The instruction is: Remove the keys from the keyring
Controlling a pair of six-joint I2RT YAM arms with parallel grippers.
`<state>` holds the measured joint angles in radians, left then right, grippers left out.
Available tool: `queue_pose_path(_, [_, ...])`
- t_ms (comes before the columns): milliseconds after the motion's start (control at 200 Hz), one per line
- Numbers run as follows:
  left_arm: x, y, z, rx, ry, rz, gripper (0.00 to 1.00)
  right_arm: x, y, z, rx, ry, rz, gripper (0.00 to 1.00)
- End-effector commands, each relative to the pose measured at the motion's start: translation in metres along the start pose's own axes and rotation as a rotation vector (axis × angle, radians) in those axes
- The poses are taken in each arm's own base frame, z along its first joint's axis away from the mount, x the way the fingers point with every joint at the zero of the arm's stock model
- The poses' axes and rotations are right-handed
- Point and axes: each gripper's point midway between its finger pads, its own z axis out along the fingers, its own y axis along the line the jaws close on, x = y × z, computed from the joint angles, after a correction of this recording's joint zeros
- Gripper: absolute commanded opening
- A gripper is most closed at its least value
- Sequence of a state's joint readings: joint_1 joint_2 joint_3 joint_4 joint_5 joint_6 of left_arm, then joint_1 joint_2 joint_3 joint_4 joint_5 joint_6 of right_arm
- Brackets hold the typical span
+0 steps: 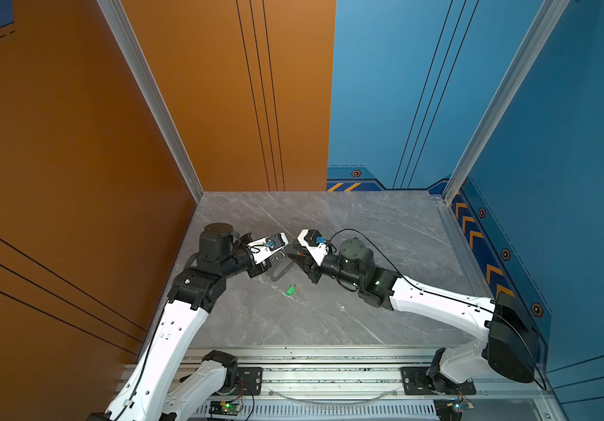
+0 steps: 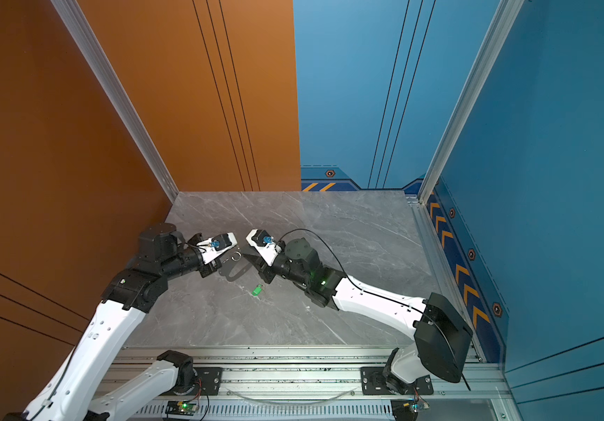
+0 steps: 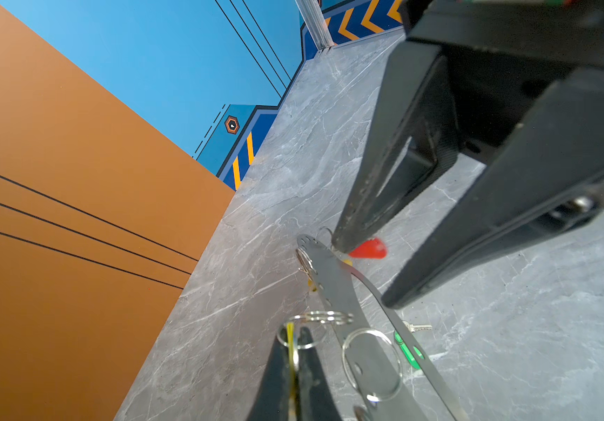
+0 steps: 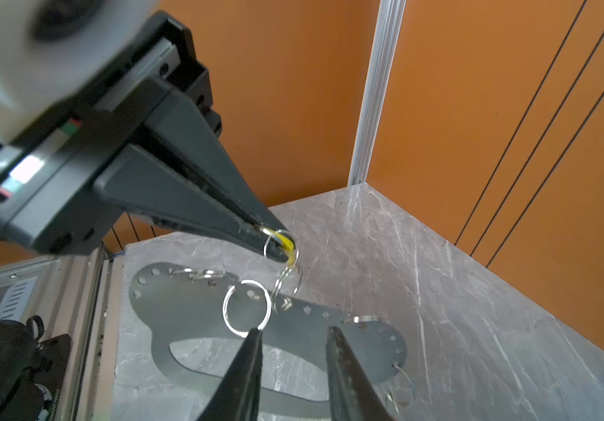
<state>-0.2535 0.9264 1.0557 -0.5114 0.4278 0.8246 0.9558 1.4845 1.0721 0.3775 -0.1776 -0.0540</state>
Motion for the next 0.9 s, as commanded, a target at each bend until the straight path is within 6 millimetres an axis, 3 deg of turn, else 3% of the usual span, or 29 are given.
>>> queue_pose_path(0, [-0.007,0.001,-0.004,-0.005,-0.039,0.002,0.00,-0.006,0.004,0.007,-0.050,0.013,0.022,0.31])
queue_pose_path(110, [-0.007,-0.001,-0.003,0.004,-0.041,0.001,0.00,-0.012,0.006,0.011,-0.075,0.000,0.025,0.29])
queue_pose_path(395, [-0.008,-0.002,-0.003,0.006,-0.044,0.004,0.00,-0.008,0.007,0.021,-0.095,0.027,0.037,0.27])
queue_pose_path(736, [-0.008,-0.002,-0.004,0.005,-0.037,0.023,0.00,-0.005,0.000,0.027,-0.062,0.052,0.042,0.04])
queue_pose_path(891, [-0.003,0.002,-0.003,-0.013,-0.015,0.036,0.00,-0.006,-0.002,0.024,-0.048,0.051,0.037,0.01])
